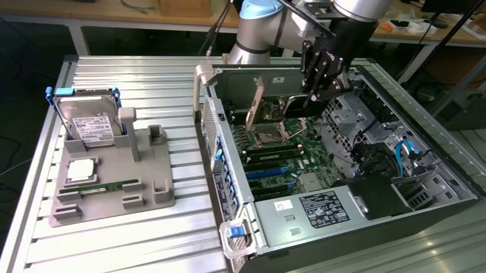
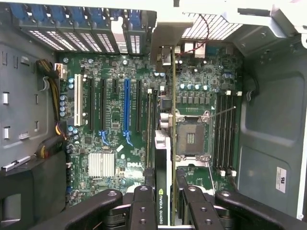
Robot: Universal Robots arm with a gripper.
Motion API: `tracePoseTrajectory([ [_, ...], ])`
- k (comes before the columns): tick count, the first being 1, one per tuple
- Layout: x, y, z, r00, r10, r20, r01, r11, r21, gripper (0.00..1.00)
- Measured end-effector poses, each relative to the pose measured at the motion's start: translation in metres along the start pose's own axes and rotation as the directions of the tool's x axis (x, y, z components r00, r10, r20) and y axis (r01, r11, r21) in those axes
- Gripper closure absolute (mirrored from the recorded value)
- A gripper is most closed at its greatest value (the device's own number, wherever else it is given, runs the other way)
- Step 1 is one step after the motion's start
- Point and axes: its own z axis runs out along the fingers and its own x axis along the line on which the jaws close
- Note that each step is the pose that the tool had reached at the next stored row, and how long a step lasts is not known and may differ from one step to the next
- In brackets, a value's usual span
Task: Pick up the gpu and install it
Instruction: 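Insert the gpu into the slot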
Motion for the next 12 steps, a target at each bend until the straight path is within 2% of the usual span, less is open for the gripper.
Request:
tracePoseTrajectory([
  [12, 0.001, -0.0001, 0.0221, 1.0000, 0.000, 0.0001, 0.000, 1.0000, 0.0001, 0.73],
])
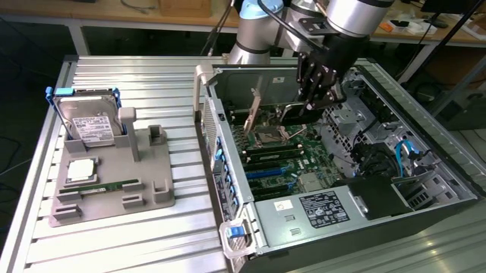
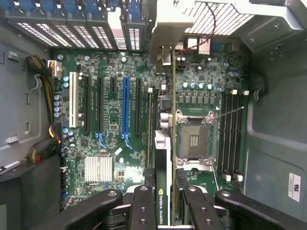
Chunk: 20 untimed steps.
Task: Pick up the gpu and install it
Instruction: 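Insert the gpu into the slot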
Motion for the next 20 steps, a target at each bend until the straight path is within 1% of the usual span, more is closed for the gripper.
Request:
tracePoseTrajectory([
  [5, 0.001, 0.0000, 0.0091, 1.0000, 0.000, -0.0001, 0.000, 1.0000, 0.0000, 0.73],
  [7, 0.001, 0.0000, 0.0160, 1.0000, 0.000, 0.0001, 0.000, 1.0000, 0.0000, 0.73],
  [9, 0.001, -0.0001, 0.0195, 1.0000, 0.000, 0.0000, 0.000, 1.0000, 0.0000, 0.73],
  [13, 0.002, -0.0001, 0.0208, 1.0000, 0.000, 0.0012, 0.000, 1.0000, 0.0000, 0.73],
  [15, 0.006, 0.0001, 0.0214, 1.0000, 0.000, 0.0012, 0.000, 1.0000, 0.0000, 0.73],
  [19, 0.017, 0.0005, 0.0229, 1.0000, 0.000, 0.0012, 0.000, 1.0000, -0.0001, 0.73],
  [20, 0.022, 0.0007, 0.0238, 1.0000, 0.000, 0.0012, 0.000, 1.0000, 0.0000, 0.73],
])
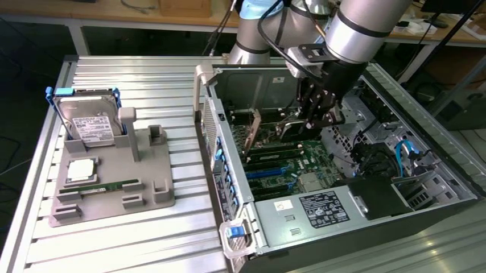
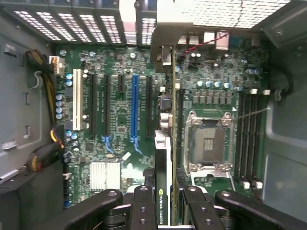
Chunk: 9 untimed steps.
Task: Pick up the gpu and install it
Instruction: 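Insert the gpu into the slot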
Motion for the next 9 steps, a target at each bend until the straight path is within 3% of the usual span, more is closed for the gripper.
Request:
tracePoseTrajectory([
  [4, 0.011, 0.0014, 0.0043, 1.0000, 0.000, 0.0003, 0.000, 1.0000, 0.0002, 0.73],
  [9, 0.011, 0.0197, 0.0137, 1.0000, 0.000, -0.0001, 0.000, 1.0000, 0.0000, 0.73],
])
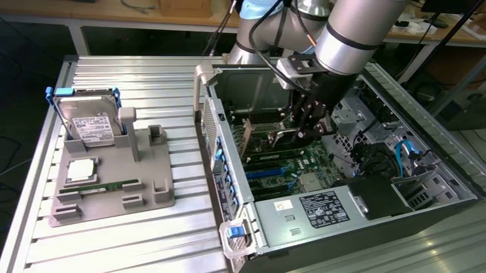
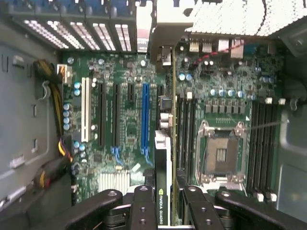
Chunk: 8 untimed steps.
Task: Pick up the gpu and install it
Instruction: 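Insert the gpu into the slot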
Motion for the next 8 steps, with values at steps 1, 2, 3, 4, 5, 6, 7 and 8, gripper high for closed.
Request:
tracePoseTrajectory([
  [1, 0.000, 0.0024, 0.0015, 1.0000, 0.000, 0.0001, 0.000, 1.0000, 0.0000, 0.73],
  [2, 0.001, 0.0035, 0.0027, 1.0000, 0.000, 0.0001, 0.000, 1.0000, 0.0000, 0.73],
  [3, 0.002, 0.0037, 0.0040, 1.0000, 0.000, 0.0000, 0.000, 1.0000, 0.0000, 0.73],
  [4, 0.003, 0.0039, 0.0067, 1.0000, 0.000, 0.0001, 0.000, 1.0000, 0.0000, 0.73],
  [5, 0.005, 0.0040, 0.0088, 1.0000, 0.000, 0.0000, 0.000, 1.0000, 0.0000, 0.73],
  [6, 0.006, 0.0041, 0.0105, 1.0000, 0.000, -0.0001, 0.000, 1.0000, -0.0001, 0.73],
  [7, 0.008, 0.0041, 0.0125, 1.0000, 0.000, 0.0000, 0.000, 1.0000, 0.0000, 0.73],
  [8, 0.010, 0.0042, 0.0141, 1.0000, 0.000, 0.0000, 0.000, 1.0000, 0.0000, 0.73],
])
